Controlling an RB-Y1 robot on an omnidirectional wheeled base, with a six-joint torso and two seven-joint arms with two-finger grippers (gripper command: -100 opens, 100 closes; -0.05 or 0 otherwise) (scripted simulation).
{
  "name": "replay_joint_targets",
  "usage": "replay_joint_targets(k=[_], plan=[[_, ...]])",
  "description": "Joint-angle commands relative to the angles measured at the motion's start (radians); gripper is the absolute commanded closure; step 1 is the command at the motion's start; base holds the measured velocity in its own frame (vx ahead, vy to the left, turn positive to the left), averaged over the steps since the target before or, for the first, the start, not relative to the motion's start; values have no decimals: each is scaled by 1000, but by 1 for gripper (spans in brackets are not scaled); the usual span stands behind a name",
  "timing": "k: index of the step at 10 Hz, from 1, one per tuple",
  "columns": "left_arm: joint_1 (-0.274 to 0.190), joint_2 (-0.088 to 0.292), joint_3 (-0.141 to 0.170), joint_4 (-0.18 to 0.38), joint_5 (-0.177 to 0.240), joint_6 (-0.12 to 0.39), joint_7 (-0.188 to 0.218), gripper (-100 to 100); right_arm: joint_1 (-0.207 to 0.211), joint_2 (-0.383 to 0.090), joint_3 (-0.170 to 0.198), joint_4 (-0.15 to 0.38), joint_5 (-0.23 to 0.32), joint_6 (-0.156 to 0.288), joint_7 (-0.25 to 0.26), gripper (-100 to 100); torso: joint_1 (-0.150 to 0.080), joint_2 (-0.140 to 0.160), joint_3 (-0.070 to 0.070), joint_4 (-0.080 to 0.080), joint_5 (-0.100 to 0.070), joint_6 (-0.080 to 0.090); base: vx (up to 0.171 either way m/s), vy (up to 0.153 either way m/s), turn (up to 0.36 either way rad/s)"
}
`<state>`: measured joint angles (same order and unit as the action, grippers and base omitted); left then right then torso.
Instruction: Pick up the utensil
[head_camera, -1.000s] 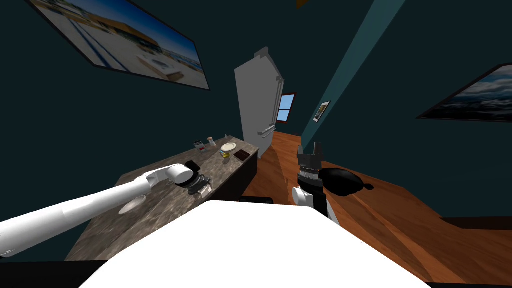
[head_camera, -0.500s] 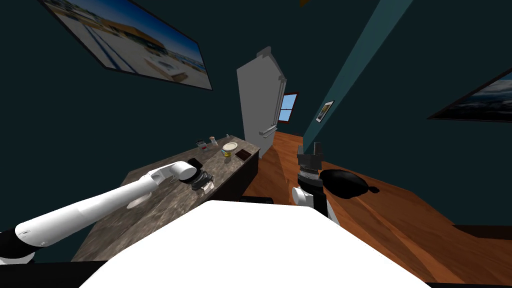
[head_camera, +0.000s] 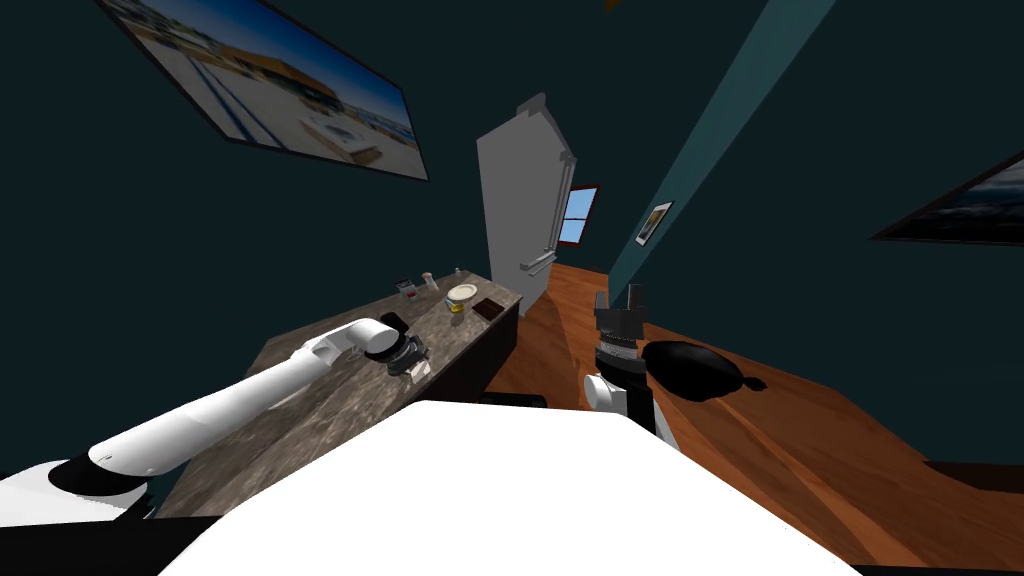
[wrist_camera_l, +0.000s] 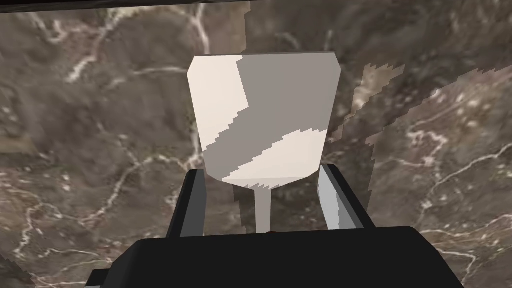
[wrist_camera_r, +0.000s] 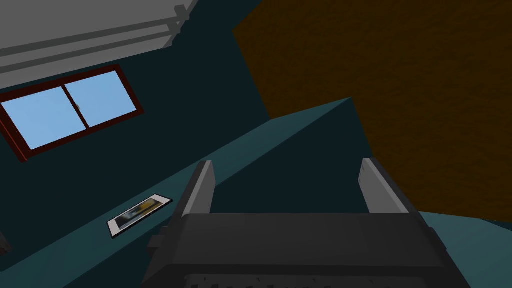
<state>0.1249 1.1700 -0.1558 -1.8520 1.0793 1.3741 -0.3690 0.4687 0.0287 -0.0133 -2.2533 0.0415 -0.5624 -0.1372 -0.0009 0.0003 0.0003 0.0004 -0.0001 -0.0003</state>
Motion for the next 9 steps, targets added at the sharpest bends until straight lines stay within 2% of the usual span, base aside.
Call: replay_joint_targets(k=[1, 2, 3, 4, 5, 6, 7, 8, 9], plan=[[-14, -50, 41, 4, -31, 50, -26, 100, 0, 0, 0, 0, 0, 0, 0, 0, 0, 0, 0, 0, 0, 0, -9, 2, 46], [-14, -53, 41, 4, -31, 73, -26, 100, 0, 0, 0, 0, 0, 0, 0, 0, 0, 0, 0, 0, 0, 0, -6, 0, 23], [-27, -97, 76, 7, -59, 103, -48, 100, 0, 0, 0, 0, 0, 0, 0, 0, 0, 0, 0, 0, 0, 0, -9, 4, 55], [-27, -98, 76, 7, -59, 127, -48, 100, 0, 0, 0, 0, 0, 0, 0, 0, 0, 0, 0, 0, 0, 0, -6, 2, 30], [-39, -141, 111, 10, -87, 157, -70, 100, 0, 0, 0, 0, 0, 0, 0, 0, 0, 0, 0, 0, -1, -1, -7, 4, 53], [-39, -143, 111, 10, -87, 181, -70, 100, 0, 0, 0, 0, 0, 0, 0, 0, 0, 0, 0, 0, -1, -1, -5, 1, 21], [-52, -185, 147, 13, -114, 211, -92, 100, 0, 0, 0, 0, 0, 0, 0, 0, -1, 0, 0, 0, -1, -1, -7, 2, 58], [-52, -188, 147, 13, -114, 235, -92, 100, 0, 0, 0, 0, 0, 0, 0, 0, -1, 0, 0, 0, -1, -1, -6, 1, 21], [-65, -231, 182, 16, -142, 265, -114, 100, 0, 0, 0, 0, 0, 0, 0, 0, -1, 0, 0, 0, -1, -1, -9, 5, 47]])
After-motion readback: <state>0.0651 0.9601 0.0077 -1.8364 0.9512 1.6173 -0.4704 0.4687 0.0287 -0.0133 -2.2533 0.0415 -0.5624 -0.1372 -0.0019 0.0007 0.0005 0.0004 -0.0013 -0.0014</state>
